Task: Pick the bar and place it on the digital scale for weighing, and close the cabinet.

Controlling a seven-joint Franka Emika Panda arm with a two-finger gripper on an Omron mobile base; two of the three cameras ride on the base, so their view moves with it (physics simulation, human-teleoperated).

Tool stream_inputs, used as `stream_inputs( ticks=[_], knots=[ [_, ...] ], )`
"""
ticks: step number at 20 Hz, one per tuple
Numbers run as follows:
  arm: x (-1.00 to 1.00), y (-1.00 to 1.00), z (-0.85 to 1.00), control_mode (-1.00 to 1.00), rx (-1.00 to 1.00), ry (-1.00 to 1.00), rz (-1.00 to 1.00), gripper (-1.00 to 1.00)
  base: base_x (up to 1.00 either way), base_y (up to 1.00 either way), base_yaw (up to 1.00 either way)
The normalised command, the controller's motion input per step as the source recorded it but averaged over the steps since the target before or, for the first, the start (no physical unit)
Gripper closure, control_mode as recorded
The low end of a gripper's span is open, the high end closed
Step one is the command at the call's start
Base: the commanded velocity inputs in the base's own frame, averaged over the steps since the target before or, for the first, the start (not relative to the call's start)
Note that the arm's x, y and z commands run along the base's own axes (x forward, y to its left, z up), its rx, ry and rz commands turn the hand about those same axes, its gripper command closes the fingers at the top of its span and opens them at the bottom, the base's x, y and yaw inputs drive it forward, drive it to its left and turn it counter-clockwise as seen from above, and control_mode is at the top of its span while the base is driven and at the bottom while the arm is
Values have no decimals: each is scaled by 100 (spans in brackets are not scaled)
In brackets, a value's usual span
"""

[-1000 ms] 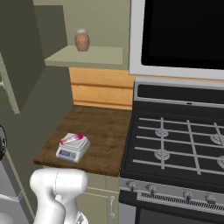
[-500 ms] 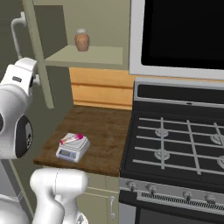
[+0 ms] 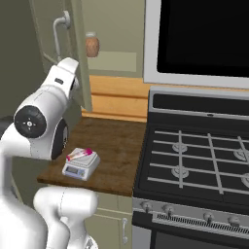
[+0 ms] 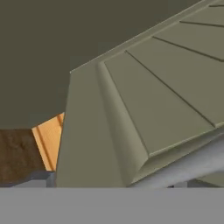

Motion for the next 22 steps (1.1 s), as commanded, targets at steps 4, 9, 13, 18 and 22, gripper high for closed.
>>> stream_inputs(
  ticks=[4,9,13,18,22],
  knots=[
    [97,-30,-1,-100,0,2,-5,-100,0,0,0],
    [87,-12,0,-100,0,0,-2,-100,0,0,0],
    [75,0,0,-100,0,0,-2,-100,0,0,0],
    [86,9,0,-100,0,0,-5,-100,0,0,0],
    [92,19,-1,-100,0,0,-7,-100,0,0,0]
  ],
)
